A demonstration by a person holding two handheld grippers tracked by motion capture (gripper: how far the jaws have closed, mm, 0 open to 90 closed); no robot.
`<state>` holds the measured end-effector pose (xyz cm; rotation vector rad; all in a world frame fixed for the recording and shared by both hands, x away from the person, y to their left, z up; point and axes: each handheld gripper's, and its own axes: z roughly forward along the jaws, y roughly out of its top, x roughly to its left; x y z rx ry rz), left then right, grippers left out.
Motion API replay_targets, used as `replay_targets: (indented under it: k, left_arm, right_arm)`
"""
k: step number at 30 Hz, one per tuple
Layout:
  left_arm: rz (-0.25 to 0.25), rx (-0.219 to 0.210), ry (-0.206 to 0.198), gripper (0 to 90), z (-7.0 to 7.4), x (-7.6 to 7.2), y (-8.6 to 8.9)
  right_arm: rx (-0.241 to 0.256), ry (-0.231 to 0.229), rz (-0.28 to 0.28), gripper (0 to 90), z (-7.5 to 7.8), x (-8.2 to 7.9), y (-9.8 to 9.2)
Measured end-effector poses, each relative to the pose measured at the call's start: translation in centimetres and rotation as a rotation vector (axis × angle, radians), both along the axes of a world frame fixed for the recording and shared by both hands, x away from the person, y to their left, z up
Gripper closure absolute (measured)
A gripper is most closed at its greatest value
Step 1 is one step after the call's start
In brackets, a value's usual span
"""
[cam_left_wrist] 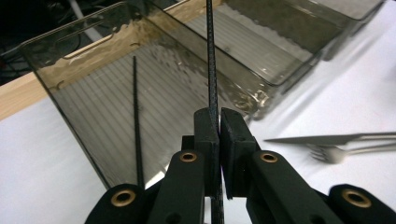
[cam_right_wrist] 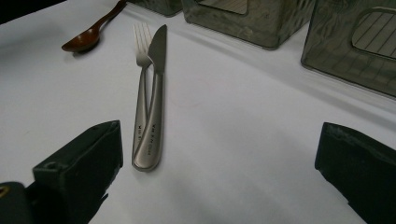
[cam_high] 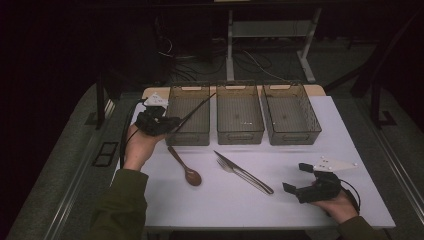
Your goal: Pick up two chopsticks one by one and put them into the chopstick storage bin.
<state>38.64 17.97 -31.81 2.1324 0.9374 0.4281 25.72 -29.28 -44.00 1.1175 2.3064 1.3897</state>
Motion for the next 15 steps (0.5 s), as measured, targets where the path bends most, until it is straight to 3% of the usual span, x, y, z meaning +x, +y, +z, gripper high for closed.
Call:
replay_targets:
  k: [15]
  left_arm:
    - [0.09, 0.074, 0.069, 85.5, -1.5, 4.7, -0.3]
  right_arm:
    - [0.007, -0.005, 0.004, 1.2, 0.1, 0.0, -0.1]
